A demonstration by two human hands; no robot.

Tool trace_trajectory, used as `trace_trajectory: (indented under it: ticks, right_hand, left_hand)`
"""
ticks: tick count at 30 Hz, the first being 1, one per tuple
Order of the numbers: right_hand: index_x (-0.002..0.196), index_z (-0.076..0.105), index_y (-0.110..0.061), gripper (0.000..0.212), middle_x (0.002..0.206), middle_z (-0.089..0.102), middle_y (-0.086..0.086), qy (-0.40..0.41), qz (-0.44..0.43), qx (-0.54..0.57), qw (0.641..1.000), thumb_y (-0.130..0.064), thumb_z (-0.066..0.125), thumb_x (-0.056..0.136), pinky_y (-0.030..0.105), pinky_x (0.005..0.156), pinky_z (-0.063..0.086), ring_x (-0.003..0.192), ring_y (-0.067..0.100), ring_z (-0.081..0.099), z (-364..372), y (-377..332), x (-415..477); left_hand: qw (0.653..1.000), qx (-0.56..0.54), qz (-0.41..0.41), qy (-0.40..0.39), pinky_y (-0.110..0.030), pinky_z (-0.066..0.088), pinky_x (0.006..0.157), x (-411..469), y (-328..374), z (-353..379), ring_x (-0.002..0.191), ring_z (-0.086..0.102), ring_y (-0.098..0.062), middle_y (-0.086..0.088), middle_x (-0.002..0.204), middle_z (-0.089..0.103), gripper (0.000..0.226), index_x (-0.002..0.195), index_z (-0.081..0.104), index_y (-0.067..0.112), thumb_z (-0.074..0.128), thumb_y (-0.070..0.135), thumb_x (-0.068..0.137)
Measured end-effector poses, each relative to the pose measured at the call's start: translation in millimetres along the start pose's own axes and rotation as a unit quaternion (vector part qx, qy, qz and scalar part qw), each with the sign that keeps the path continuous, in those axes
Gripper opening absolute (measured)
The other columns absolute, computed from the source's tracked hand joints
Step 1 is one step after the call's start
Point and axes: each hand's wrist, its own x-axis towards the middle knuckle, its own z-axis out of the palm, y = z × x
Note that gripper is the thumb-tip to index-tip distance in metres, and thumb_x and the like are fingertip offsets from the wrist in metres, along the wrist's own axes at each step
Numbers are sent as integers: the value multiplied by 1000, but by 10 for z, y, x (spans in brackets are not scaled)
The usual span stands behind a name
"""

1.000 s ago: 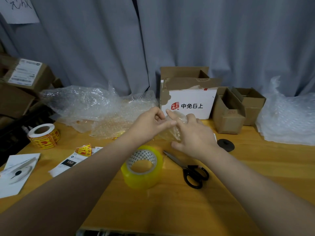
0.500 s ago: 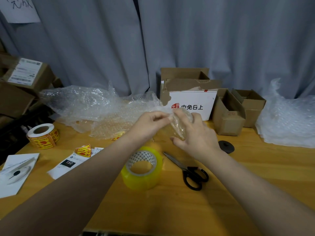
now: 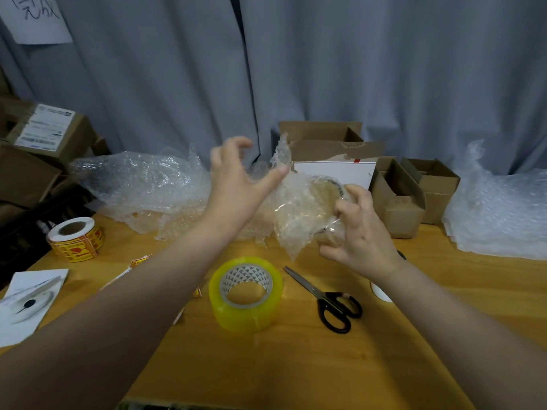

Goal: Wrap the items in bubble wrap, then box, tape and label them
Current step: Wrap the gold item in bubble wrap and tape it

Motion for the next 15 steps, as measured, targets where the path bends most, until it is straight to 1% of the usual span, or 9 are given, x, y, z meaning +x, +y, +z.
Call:
trace_trajectory:
  ticks: [1,2,3,5,6,8,10,12,15]
  right_hand:
    - [108,32,-20,73,125,26,7,-11,-4,3,1000,-24,83,54,37,64,52,87,40,54,-11,-2,1]
    - [106,33,-20,75,126,27,8,-27,-10,1,1000,-23,85,53,34,63,49,85,38,55,-13,-19,3]
    - [106,33,-19,76,126,28,12,-47,-18,-6,999,-22,87,51,31,62,45,80,35,54,-1,-38,6]
    - [106,33,-20,78,124,35,22,-82,-18,-15,996,-21,88,51,29,60,42,76,31,53,43,-77,12]
    - [107,33,-21,78,124,38,24,-89,-5,-12,996,-21,87,52,29,61,41,78,32,53,64,-89,12]
    - [112,32,-23,78,128,37,24,-79,26,2,997,-21,86,55,29,67,40,88,36,55,99,-79,9]
    - [118,32,-24,82,130,36,24,-68,26,3,997,-20,85,56,29,72,40,95,39,57,116,-47,1]
    - [121,31,-23,80,128,38,24,-57,1,4,998,-22,81,58,30,70,43,96,38,55,136,-47,2]
    - [121,30,-20,69,125,40,21,-1,5,55,998,-35,67,64,38,76,50,110,26,42,155,-109,27]
  left_hand:
    - [996,-30,-77,-44,-34,38,104,39,-63,-23,120,42,-16,-2,134,35,72,133,36,26,75,44,75]
    - [983,-72,-136,-102,-34,40,103,52,-106,-23,120,44,-15,-3,137,36,84,141,28,26,77,40,74]
    - [970,-111,-159,-147,-31,46,94,41,-135,2,108,51,-12,-3,127,46,80,141,32,21,77,33,76]
    - [977,-108,-88,-164,-22,48,70,-34,-150,92,74,54,-6,0,88,58,33,114,59,15,71,17,83]
    - [985,-72,-32,-151,-22,46,68,-89,-130,126,70,53,-7,1,82,58,14,98,65,16,68,13,85]
    - [984,-28,47,-171,-24,47,75,-202,-120,202,79,58,-9,0,91,58,5,90,65,17,66,14,86]
    - [962,-1,65,-265,-28,49,85,-327,-54,219,95,60,-10,2,104,58,15,102,56,20,61,25,88]
    - [943,16,41,-330,-33,47,93,-402,40,214,109,57,-12,2,118,57,30,117,45,22,52,38,93]
    - [919,97,71,-375,-38,46,96,-382,149,245,116,55,-18,-4,130,56,73,138,30,19,40,67,83]
